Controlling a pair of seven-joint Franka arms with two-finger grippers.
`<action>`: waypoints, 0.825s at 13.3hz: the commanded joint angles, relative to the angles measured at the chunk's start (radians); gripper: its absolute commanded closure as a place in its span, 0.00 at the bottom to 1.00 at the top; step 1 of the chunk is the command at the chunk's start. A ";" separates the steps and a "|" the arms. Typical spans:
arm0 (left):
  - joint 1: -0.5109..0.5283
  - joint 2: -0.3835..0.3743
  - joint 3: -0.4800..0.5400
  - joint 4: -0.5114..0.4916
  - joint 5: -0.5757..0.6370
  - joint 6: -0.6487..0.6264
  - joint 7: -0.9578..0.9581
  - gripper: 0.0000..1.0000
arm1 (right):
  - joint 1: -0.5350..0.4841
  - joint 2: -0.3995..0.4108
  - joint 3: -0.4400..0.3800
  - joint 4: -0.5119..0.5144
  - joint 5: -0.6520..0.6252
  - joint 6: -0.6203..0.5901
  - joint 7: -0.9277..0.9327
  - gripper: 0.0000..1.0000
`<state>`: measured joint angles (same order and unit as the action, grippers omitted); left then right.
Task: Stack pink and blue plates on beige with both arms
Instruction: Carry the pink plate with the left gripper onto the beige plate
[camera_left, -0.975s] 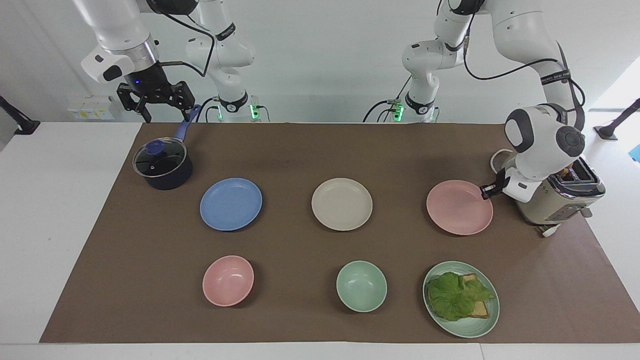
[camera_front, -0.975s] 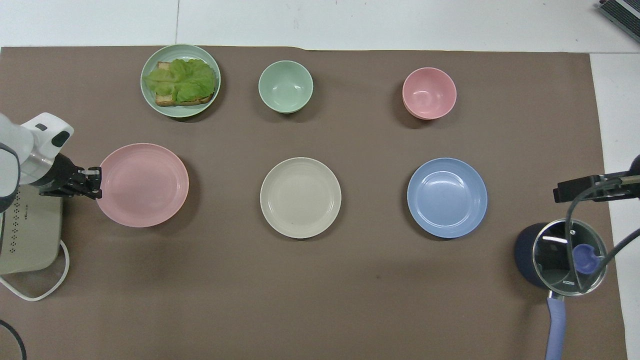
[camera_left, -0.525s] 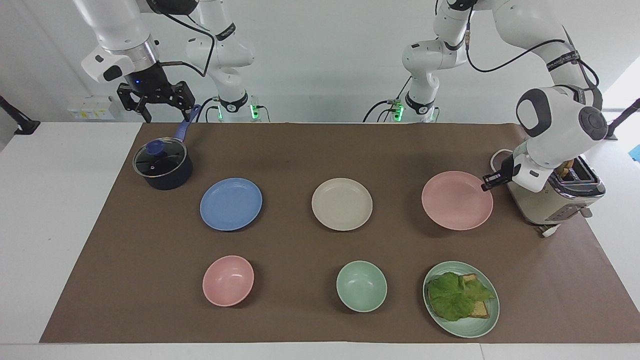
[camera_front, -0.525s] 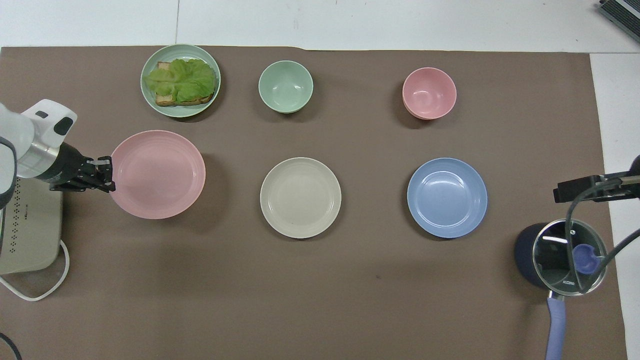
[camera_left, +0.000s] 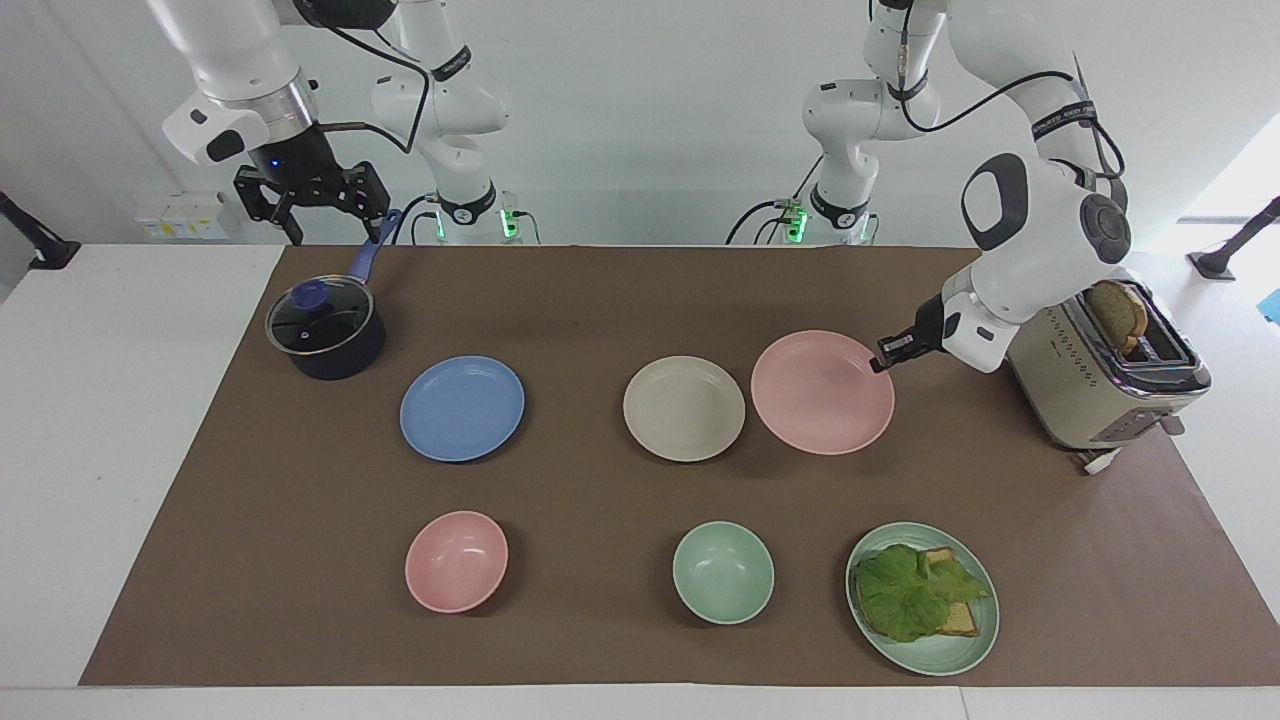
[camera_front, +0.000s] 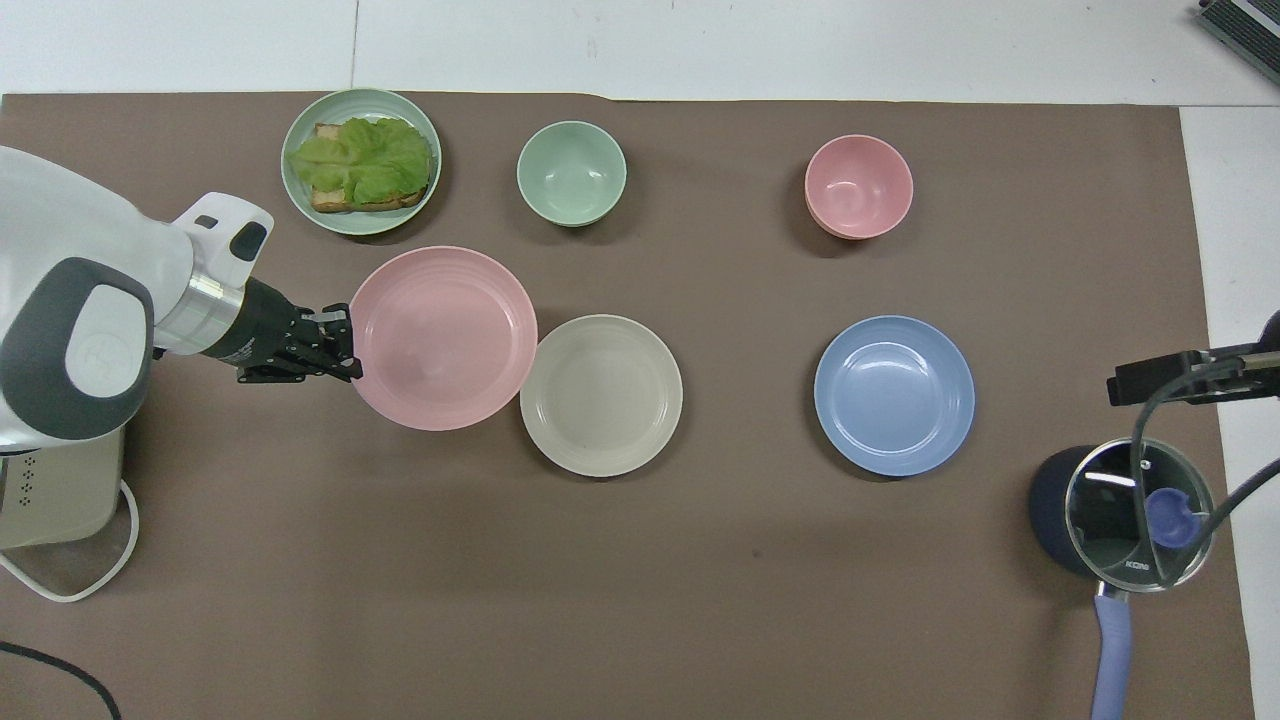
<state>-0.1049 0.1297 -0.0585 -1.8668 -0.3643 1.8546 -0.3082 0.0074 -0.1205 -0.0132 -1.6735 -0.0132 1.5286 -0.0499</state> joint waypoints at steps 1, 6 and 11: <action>-0.088 -0.061 0.017 -0.089 -0.050 0.104 -0.047 1.00 | -0.009 -0.025 0.001 -0.031 0.024 0.022 -0.016 0.00; -0.222 -0.053 0.017 -0.158 -0.050 0.217 -0.143 1.00 | -0.007 -0.025 0.001 -0.031 0.024 0.022 -0.016 0.00; -0.312 -0.010 0.017 -0.236 -0.050 0.365 -0.172 1.00 | -0.007 -0.025 0.001 -0.031 0.024 0.022 -0.016 0.00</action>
<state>-0.3762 0.1121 -0.0599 -2.0692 -0.3954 2.1674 -0.4736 0.0074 -0.1205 -0.0132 -1.6735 -0.0132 1.5286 -0.0498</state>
